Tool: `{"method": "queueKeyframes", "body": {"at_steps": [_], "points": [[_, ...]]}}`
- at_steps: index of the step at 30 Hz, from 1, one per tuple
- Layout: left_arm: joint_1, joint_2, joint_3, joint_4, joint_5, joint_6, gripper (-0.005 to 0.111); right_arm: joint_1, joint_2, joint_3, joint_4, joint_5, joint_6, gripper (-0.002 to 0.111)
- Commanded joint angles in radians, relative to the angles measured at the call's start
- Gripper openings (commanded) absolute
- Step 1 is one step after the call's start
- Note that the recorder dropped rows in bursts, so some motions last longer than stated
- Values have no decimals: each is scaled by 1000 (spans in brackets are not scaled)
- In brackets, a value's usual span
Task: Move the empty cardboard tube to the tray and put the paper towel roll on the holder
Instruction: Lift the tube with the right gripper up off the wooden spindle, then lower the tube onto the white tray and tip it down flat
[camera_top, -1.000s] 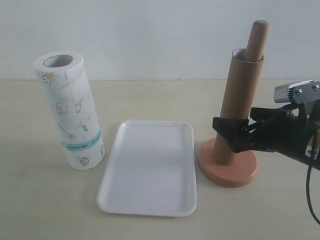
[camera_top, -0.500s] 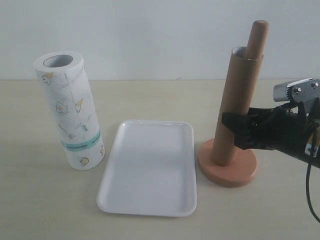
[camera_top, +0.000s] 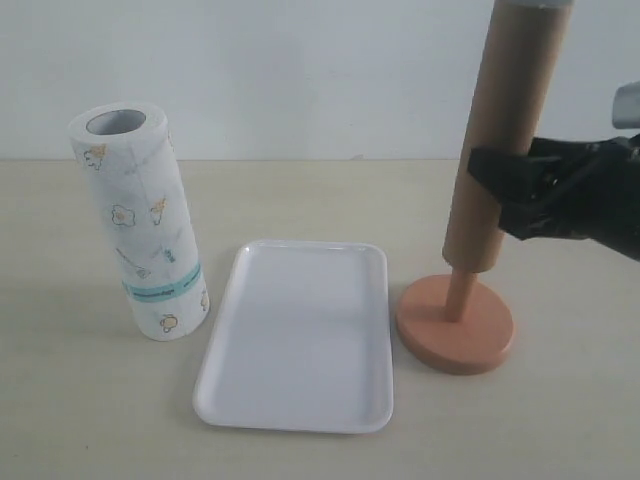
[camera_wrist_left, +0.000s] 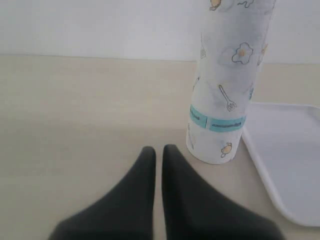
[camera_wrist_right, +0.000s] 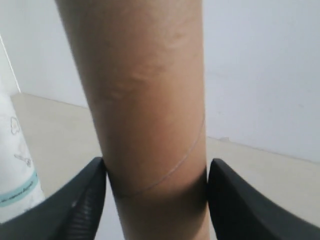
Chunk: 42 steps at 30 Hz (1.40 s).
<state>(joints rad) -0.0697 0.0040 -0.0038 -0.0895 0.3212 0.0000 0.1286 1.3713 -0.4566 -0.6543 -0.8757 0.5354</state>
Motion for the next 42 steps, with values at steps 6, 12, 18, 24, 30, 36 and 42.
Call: {"method": "queueKeyframes", "body": {"at_steps": [6, 12, 18, 24, 30, 36, 42], "points": [[-5, -4, 4, 1, -7, -7, 5, 2, -328, -8, 8, 48, 73, 0], [-5, -4, 4, 1, -7, -7, 5, 2, -501, -50, 2, 80, 95, 0], [-5, -4, 4, 1, -7, -7, 5, 2, -608, -143, -46, 179, 200, 0], [-5, -4, 4, 1, -7, -7, 5, 2, -629, -261, -272, 193, 536, 0], [-5, -4, 4, 1, -7, -7, 5, 2, -629, -305, -438, 95, 834, 0], [-5, -4, 4, 1, -7, -7, 5, 2, -598, -305, -509, -3, 1010, 0], [-5, -4, 4, 1, -7, -7, 5, 70, -454, -324, -606, -46, 1114, 0]]}}
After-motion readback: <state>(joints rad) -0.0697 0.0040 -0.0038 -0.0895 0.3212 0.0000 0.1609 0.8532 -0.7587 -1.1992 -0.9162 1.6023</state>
